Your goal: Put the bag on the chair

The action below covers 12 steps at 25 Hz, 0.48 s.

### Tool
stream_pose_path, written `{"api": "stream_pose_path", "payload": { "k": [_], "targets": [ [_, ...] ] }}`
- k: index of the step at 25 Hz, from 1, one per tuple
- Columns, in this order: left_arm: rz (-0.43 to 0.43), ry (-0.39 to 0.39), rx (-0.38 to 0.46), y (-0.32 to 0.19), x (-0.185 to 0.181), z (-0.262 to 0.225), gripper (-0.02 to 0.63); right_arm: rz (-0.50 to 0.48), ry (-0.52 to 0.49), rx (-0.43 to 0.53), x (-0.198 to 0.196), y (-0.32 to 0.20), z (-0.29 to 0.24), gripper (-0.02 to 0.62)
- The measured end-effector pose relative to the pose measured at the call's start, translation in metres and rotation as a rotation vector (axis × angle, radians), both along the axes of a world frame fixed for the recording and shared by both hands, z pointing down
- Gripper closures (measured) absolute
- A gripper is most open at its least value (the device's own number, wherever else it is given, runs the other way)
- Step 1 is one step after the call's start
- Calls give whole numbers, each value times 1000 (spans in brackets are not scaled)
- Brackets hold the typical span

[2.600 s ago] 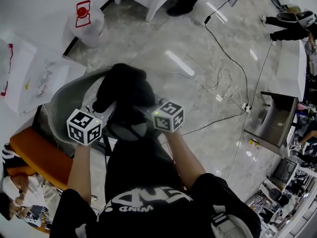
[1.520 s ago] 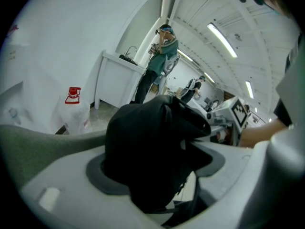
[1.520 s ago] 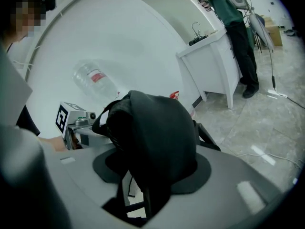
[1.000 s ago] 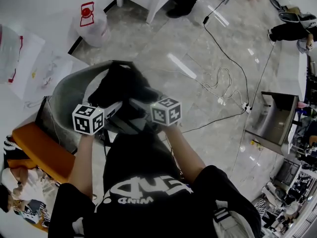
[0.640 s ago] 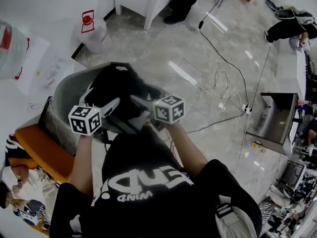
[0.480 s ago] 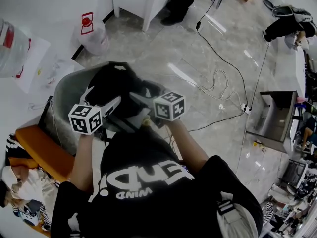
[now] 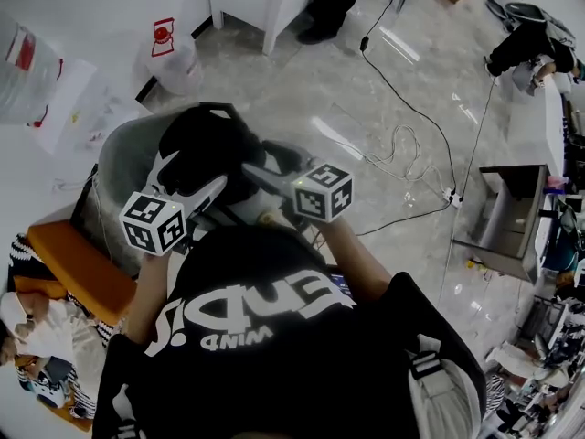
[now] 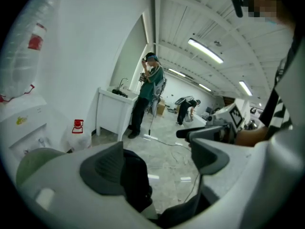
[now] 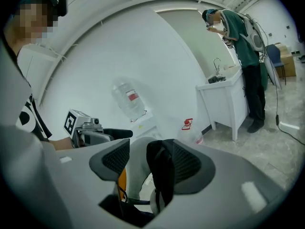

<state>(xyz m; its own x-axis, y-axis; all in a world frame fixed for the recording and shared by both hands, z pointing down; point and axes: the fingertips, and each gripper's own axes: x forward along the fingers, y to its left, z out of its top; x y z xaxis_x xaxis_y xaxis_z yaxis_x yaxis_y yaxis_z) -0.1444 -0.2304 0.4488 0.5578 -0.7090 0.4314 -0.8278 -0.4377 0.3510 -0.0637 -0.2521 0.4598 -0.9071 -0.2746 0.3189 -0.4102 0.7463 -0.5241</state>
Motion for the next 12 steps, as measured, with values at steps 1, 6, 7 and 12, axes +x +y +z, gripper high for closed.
{"api": "stream_pose_path", "payload": {
  "k": [1,6,7,12],
  "targets": [
    [-1,4,16,3,0,-4,173,0,-7,10,2,3,-5,326],
    [-34,48,81,8,-7,-17,412,28,-10,88,7,6,-16,436],
    [-39,49,92,8,-8,-18,436,36,-12,93,7,6,-16,457],
    [-53,-7,140,11,-13,-20,527,110,-19,98,13,2,-12,545]
  ]
}}
